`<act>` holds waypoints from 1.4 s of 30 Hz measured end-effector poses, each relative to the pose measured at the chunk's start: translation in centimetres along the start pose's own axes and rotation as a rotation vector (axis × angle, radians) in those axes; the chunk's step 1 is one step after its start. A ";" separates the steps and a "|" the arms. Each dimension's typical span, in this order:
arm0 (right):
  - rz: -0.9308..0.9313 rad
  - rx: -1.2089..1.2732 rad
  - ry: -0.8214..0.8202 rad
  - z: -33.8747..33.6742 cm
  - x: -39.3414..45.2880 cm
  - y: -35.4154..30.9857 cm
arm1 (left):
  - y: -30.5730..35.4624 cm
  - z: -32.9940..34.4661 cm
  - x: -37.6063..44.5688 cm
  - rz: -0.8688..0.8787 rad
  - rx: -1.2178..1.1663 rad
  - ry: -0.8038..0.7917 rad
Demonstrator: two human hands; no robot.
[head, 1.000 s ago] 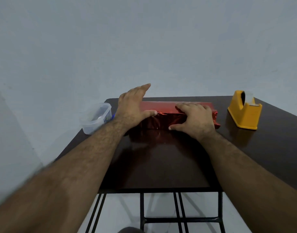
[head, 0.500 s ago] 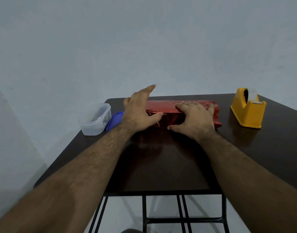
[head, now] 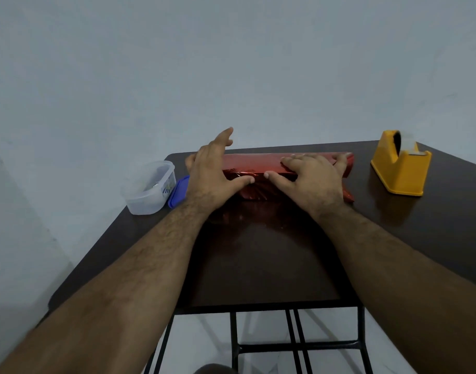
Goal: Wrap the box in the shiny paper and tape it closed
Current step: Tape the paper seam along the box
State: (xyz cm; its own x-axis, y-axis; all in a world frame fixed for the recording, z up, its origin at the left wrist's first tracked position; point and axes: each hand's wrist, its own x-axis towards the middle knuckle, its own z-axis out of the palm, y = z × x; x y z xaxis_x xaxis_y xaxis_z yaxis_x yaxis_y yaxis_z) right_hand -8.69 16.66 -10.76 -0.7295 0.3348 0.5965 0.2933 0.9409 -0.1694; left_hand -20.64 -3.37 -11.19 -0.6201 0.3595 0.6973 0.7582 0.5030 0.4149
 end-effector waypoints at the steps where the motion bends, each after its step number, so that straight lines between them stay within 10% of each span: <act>1: 0.000 0.005 0.007 0.0 0.0 0.0 | -0.2 -0.1 0.0 -0.016 -0.031 -0.003; 11: -0.002 -0.014 0.007 0.3 -0.4 -0.3 | 0.1 -0.9 -0.1 -0.151 -0.157 -0.036; 22: -0.043 -0.001 -0.095 -1.0 -0.9 0.0 | 2.0 -4.2 6.4 -0.026 0.315 -0.788; 42: -0.265 0.090 0.011 -1.2 -1.6 -0.1 | 4.6 -3.6 9.5 -0.291 0.334 -1.049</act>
State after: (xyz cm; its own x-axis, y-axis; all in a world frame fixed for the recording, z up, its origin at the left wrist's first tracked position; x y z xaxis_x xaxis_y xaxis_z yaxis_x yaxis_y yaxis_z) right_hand -6.77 15.94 -10.72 -0.7668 0.0762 0.6374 0.0368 0.9965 -0.0749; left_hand -22.34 -0.44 -0.58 -0.7454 0.5964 -0.2978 0.5639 0.8024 0.1953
